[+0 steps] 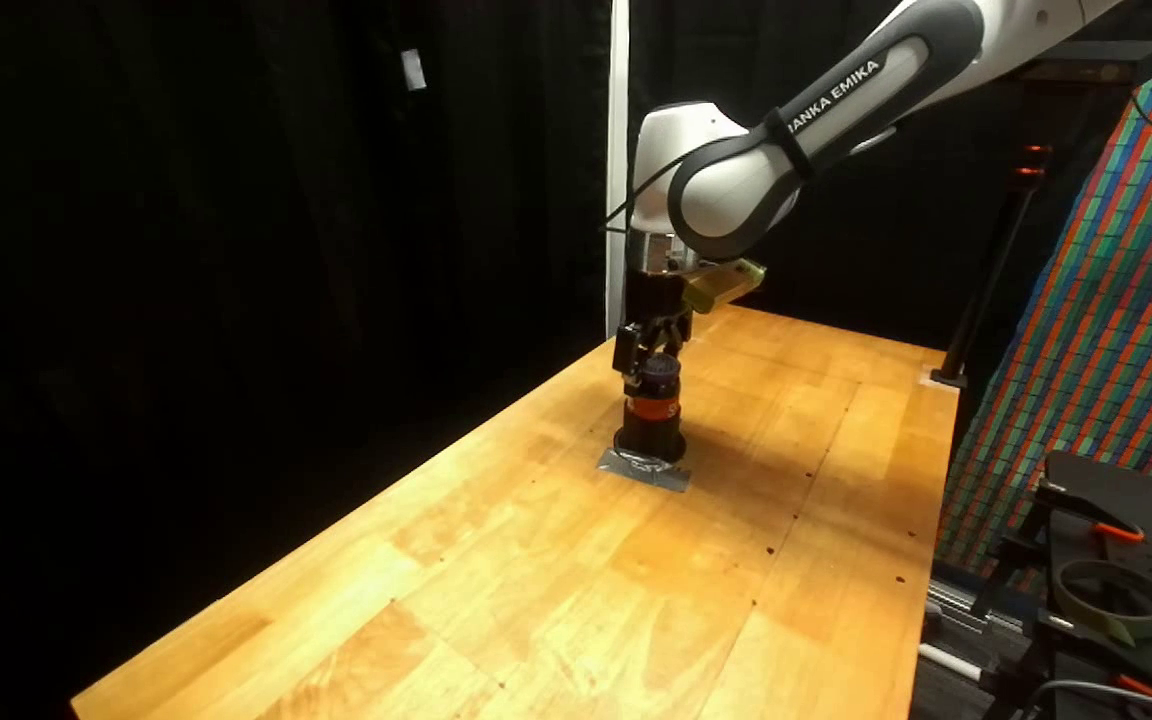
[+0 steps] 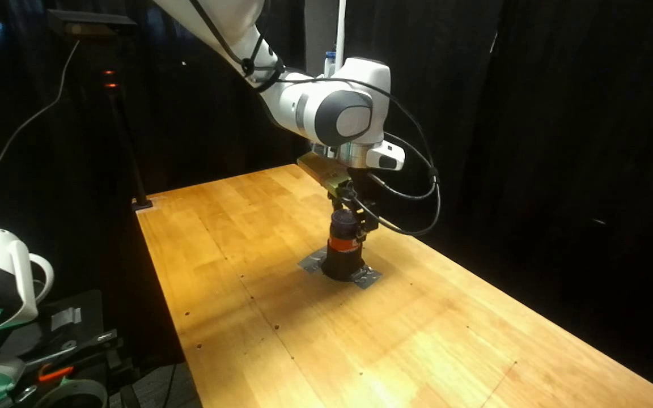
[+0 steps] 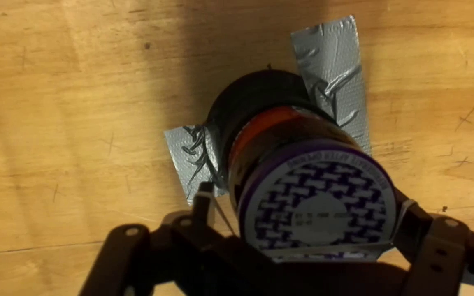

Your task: Put the elastic around the bottle

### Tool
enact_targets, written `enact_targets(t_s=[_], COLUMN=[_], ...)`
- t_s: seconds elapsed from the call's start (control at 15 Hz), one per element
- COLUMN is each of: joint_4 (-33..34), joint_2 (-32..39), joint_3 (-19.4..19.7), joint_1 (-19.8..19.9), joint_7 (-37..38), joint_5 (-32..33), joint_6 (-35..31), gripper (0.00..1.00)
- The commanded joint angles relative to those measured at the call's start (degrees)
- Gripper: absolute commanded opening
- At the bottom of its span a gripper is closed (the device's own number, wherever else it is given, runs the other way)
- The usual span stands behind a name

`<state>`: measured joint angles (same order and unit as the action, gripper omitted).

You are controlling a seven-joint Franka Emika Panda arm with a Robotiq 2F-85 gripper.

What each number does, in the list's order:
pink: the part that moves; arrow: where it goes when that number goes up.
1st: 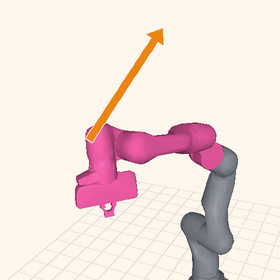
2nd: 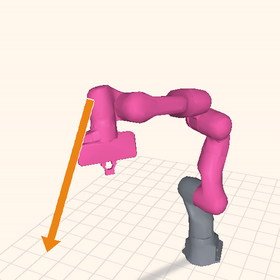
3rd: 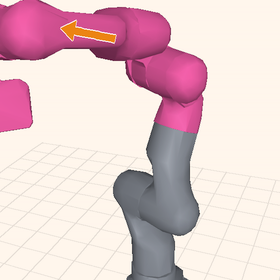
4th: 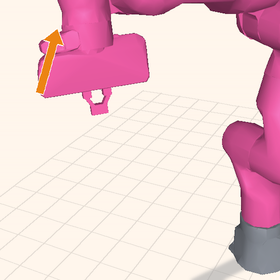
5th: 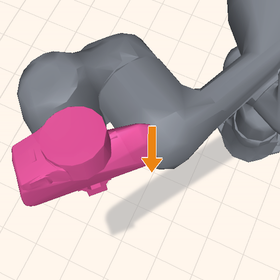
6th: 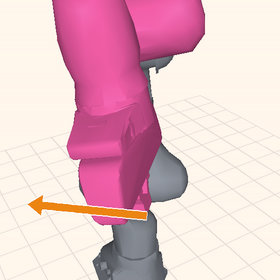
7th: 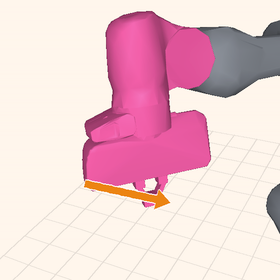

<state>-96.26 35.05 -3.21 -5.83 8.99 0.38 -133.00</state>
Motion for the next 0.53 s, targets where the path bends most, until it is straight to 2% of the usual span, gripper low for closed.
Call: enact_targets(t_s=[0.0,0.47], joint_4=[-0.25,-5.85], joint_2=[-1.48,-5.06], joint_3=[-1.21,-2.07], joint_1=[1.60,4.02], joint_7=[-3.22,-7.72], joint_5=[-3.51,-7.89], joint_6=[4.93,8.92], gripper=[1.00,1.00])
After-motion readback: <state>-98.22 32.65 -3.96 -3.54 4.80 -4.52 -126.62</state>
